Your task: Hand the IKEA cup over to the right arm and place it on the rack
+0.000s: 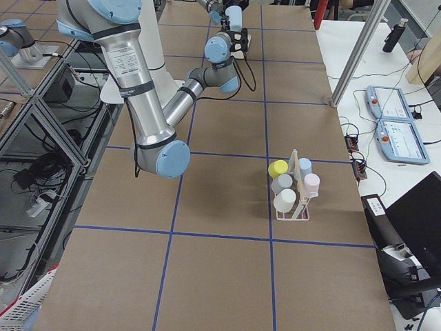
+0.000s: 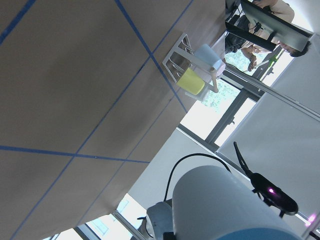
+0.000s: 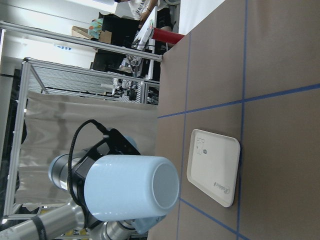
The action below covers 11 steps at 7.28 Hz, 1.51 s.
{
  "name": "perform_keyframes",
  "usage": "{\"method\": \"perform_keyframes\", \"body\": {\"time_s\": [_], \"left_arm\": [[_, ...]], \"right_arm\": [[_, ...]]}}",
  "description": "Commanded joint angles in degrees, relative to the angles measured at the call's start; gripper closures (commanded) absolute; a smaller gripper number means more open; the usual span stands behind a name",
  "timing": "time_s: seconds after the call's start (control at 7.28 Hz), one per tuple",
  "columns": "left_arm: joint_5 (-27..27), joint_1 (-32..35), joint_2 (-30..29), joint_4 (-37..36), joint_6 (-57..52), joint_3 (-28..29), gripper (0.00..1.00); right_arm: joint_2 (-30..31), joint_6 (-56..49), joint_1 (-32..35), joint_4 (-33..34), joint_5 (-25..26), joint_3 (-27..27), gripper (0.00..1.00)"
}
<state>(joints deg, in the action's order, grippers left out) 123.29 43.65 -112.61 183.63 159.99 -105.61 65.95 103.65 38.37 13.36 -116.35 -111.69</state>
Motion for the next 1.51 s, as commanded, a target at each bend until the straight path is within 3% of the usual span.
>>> {"method": "perform_keyframes", "body": {"time_s": [0.0, 0.27, 1.1, 1.37], "left_arm": [[-2.51, -0.06, 0.11, 9.69, 15.28, 0.14, 1.0], [-5.25, -0.06, 0.9, 17.26, 23.93, 0.23, 1.0], [-12.53, -2.43, 0.73, 22.29, 29.85, -0.38, 1.0], [-17.87, -5.74, 0.55, 22.47, 29.76, -0.38, 1.0]], "right_arm": [[-3.97, 3.12, -4.0, -3.6, 4.98, 0.07, 0.03], [-6.53, 3.31, -6.37, -3.69, 7.87, 0.07, 0.02], [-9.0, 3.31, -10.07, -3.69, 15.96, 0.24, 0.02], [-9.35, 3.31, -10.59, -4.13, 17.99, 0.42, 0.02]]}}
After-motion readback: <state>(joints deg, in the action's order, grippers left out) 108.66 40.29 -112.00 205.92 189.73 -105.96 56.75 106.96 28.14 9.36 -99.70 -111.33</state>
